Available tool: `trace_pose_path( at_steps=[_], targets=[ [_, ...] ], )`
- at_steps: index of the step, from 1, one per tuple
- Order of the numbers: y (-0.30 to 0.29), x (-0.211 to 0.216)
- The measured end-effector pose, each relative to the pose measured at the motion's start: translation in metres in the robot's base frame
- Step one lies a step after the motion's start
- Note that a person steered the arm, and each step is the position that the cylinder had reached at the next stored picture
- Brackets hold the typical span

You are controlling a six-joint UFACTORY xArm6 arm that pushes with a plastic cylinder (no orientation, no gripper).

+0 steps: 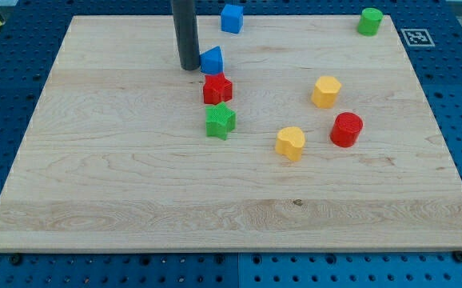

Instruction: Slide the yellow hexagon down a bit

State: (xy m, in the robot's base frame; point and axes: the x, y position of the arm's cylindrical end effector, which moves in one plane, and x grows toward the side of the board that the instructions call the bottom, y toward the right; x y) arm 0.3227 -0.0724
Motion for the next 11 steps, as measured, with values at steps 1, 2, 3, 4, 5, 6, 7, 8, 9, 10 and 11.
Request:
trace_pose_path(
  at_steps=[1, 2, 3, 4, 5, 6, 7, 8, 9, 10, 11],
  targets=[
    [-0.031, -0.008],
    [-0.037, -0.043],
    [0.024, -0.066],
    [0.096, -0.067],
    [0.152, -0.037],
    [0.197, 0.006],
    [0.213, 0.032],
    [0.213, 0.032],
    [0.2, 0.033],
    [0.203, 0.051],
    [0.221, 0.069]
  ],
)
